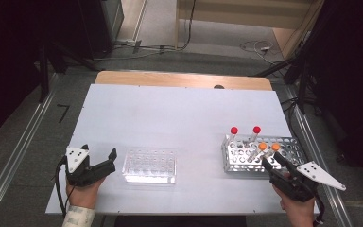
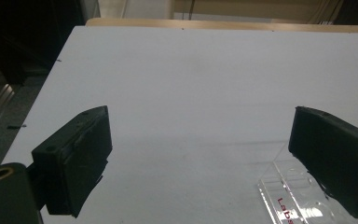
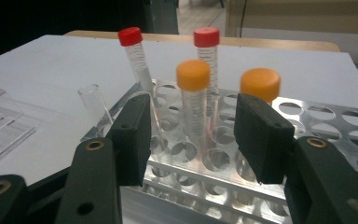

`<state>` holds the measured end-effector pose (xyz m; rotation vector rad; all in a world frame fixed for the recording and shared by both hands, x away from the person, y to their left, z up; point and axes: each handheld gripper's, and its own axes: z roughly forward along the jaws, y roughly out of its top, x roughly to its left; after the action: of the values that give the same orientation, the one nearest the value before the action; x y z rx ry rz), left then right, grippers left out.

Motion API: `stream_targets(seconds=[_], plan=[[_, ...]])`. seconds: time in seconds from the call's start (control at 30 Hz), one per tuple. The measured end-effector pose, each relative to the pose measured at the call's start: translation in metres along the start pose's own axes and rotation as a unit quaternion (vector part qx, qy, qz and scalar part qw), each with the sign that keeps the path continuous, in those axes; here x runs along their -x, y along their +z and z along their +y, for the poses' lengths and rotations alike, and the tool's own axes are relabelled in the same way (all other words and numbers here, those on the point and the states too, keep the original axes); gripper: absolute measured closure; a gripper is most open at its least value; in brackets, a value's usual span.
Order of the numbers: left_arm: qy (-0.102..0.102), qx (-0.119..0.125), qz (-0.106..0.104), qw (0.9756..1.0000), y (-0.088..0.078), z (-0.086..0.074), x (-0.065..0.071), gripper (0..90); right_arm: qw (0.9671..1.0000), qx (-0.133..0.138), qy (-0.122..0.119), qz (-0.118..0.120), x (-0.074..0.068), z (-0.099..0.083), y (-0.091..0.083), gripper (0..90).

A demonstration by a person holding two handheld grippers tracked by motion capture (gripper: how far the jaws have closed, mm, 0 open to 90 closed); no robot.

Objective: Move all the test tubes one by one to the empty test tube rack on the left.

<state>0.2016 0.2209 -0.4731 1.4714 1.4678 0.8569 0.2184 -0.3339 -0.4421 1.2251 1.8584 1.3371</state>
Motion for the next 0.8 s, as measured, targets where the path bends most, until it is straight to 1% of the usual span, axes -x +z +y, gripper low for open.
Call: stream_targets(seconds=[0.13, 0.27, 0.3, 0.47, 0.73, 0.8], plan=[[0.0, -0.001, 0.0, 1.0, 0.0, 0.0, 0.0, 6.7, 0.9999, -0.001, -0.013, 0.009, -0.007, 0.003, 0.005, 46.8], [0.0, -0.001, 0.0, 1.0, 0.001, 0.0, 0.0, 6.7, 0.9998, -0.004, -0.017, 0.012, -0.01, 0.005, 0.009, 48.3], [0.001, -0.001, 0.0, 1.0, 0.001, 0.0, 0.0, 6.6, 0.9997, -0.003, -0.019, 0.017, -0.011, 0.007, 0.012, 50.9], [0.001, -0.002, 0.001, 1.0, 0.001, 0.0, 0.0, 6.6, 0.9992, -0.004, -0.03, 0.026, -0.017, 0.01, 0.018, 54.4], [0.001, -0.002, 0.001, 1.0, 0.001, 0.0, 0.0, 6.7, 0.9988, -0.007, -0.04, 0.027, -0.022, 0.012, 0.026, 60.0], [0.001, -0.002, 0.001, 1.0, 0.001, 0.0, 0.0, 6.7, 0.9987, -0.009, -0.043, 0.025, -0.022, 0.013, 0.028, 63.1]])
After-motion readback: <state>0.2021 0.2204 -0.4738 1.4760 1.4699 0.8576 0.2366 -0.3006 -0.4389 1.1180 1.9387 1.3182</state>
